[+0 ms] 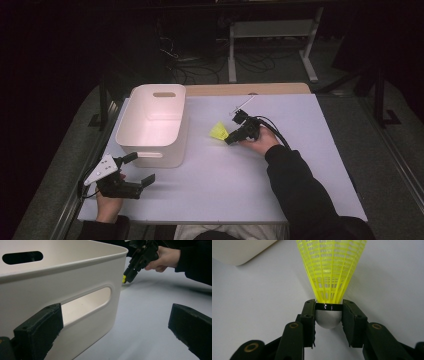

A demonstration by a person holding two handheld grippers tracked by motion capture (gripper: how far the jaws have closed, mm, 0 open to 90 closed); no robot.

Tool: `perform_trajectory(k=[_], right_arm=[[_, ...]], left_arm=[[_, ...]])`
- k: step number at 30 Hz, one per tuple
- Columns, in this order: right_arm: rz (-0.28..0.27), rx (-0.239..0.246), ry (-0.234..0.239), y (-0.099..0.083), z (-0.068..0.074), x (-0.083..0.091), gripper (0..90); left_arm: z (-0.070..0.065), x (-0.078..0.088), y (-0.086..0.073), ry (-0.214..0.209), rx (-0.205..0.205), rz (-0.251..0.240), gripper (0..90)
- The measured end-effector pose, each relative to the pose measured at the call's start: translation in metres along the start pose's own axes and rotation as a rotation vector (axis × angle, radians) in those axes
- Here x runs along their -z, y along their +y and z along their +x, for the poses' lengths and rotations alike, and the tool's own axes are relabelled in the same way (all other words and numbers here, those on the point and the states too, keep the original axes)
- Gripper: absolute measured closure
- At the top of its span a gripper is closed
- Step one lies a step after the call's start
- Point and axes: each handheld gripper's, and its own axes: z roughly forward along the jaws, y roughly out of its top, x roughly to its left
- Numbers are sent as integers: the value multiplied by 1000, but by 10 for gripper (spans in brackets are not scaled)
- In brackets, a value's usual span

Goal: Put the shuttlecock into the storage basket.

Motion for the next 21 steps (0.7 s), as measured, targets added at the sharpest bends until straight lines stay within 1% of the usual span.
perform_trajectory(k=[10, 18, 21], right_arm=[[-23, 4, -13, 2, 0, 16, 634], [-34, 9, -22, 4, 1, 26, 634], [-41, 21, -34, 6, 3, 31, 634]], left_arm=[[0, 0, 0, 0, 1, -1, 0], [0, 0, 0, 0, 1, 0, 0], [0, 0, 0, 2, 2, -1, 0]])
